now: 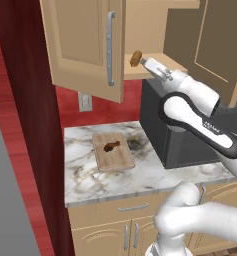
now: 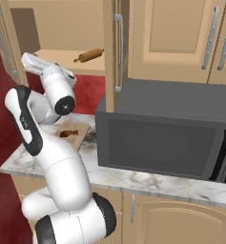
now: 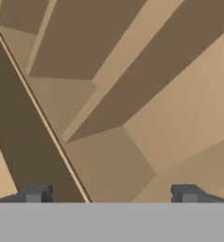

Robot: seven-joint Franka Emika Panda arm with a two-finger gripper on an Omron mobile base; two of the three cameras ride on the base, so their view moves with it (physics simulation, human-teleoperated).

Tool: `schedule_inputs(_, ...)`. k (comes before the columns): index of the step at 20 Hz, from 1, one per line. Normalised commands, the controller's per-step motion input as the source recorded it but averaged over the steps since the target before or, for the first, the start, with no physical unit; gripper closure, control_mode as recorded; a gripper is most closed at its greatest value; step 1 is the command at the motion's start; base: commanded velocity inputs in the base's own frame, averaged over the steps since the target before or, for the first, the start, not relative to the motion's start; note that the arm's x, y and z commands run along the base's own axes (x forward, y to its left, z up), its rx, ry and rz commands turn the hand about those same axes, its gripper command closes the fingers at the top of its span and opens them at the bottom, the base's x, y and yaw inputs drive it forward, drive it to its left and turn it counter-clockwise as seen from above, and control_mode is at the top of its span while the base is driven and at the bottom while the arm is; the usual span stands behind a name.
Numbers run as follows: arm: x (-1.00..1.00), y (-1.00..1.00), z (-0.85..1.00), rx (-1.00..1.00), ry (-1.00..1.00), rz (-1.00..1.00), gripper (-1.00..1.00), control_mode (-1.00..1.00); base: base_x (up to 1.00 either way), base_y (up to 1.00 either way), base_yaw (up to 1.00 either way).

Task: Open the cabinet, retrieve the rolling pin, and place it next to the meat on the cutting board to prepare for tenderizing.

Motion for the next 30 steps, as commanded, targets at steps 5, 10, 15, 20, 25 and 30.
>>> schedule_inputs(5, 0.52, 0.25, -0.27, 0.00, 0.12, 0.14, -1.00, -1.00, 0.00, 0.00, 0.00)
schedule_inputs(10, 0.28, 0.46, -0.32, -0.01, 0.09, 0.16, -1.00, -1.00, 0.00, 0.00, 0.00)
schedule_inputs(15, 0.03, 0.69, -0.23, -0.05, 0.07, 0.18, -1.00, -1.00, 0.00, 0.00, 0.00)
schedule_inputs(20, -0.22, 0.80, -0.16, -0.09, -0.01, 0.18, -1.00, -1.00, 0.00, 0.00, 0.00)
schedule_inputs(25, -0.63, 0.89, -0.04, -0.15, -0.12, 0.17, -1.00, -1.00, 0.00, 0.00, 0.00)
schedule_inputs(30, -0.59, 0.89, -0.04, -0.16, -0.12, 0.15, -1.00, -1.00, 0.00, 0.00, 0.00)
